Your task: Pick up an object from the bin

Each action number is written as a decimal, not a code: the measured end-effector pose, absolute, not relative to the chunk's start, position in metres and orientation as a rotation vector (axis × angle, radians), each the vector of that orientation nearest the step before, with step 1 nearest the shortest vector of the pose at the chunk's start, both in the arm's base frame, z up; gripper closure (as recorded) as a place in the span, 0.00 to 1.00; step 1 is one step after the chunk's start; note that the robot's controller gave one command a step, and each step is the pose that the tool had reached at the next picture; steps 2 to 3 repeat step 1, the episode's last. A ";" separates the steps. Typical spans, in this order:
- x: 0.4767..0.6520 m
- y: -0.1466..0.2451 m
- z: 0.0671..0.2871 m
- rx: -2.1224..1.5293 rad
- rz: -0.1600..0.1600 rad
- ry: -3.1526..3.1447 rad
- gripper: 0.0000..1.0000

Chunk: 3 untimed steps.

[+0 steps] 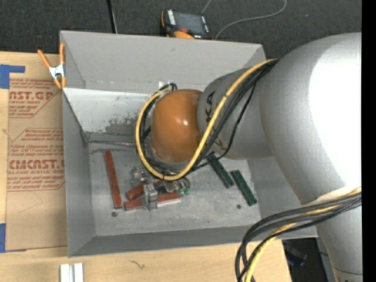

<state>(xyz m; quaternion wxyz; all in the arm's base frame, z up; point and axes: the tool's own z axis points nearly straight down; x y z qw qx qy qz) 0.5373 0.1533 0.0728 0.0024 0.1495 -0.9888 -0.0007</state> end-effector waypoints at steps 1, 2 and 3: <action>0.525 0.111 0.228 0.885 0.001 -3.023 1.00; 0.525 0.111 0.228 0.885 0.001 -3.023 1.00; 0.525 0.111 0.228 0.885 0.001 -3.023 1.00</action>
Offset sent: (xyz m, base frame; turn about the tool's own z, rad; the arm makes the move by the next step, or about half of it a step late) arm -0.0135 -0.0420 0.1518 -0.2704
